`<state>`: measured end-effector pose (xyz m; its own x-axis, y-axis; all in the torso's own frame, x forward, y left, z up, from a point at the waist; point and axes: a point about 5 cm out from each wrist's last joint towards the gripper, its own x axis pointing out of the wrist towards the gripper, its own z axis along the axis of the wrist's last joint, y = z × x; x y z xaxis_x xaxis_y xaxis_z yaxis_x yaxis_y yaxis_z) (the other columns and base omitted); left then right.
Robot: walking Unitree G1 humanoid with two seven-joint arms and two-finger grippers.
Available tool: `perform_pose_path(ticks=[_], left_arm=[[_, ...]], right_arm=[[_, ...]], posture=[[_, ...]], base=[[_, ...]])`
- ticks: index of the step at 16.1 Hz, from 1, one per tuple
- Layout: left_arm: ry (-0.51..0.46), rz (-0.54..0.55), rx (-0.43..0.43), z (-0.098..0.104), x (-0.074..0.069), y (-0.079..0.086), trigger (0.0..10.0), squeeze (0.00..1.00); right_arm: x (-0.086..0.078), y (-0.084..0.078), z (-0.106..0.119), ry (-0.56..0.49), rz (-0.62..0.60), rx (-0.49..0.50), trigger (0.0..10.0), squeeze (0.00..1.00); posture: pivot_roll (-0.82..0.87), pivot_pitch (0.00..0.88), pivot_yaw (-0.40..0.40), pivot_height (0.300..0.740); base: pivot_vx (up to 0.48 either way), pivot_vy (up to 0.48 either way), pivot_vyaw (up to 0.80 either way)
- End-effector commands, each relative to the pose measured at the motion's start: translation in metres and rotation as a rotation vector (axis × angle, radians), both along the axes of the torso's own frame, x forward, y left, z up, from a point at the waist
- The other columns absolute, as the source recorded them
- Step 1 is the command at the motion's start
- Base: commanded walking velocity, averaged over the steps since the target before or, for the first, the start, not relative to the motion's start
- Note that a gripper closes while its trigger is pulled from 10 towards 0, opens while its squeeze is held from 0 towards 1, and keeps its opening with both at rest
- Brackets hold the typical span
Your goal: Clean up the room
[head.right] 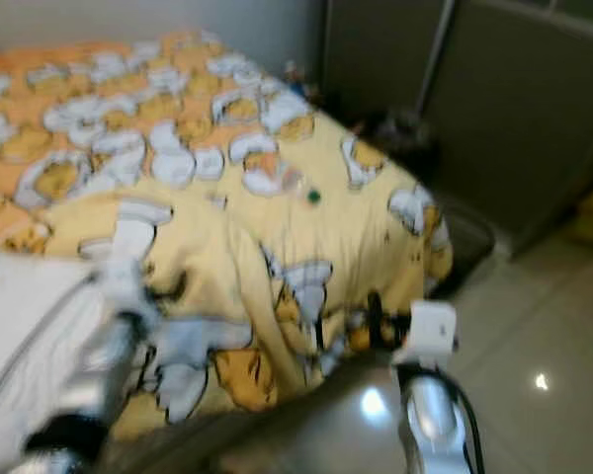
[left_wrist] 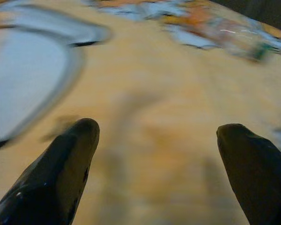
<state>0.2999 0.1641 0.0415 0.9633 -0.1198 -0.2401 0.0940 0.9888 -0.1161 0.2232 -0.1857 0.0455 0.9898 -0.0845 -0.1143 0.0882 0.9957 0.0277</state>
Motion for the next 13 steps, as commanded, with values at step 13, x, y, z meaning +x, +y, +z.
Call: perform_pose_path(ticks=[13], left_arm=[[-0.02,-0.104,0.119,0.013,0.025,-0.019,10.0,0.0]], right_arm=[[-0.004,0.0,0.0,0.007,0.027,-0.028,10.0,0.0]], posture=[[-0.07,0.0,0.029,0.74]], base=[[0.0,0.293,0.0]])
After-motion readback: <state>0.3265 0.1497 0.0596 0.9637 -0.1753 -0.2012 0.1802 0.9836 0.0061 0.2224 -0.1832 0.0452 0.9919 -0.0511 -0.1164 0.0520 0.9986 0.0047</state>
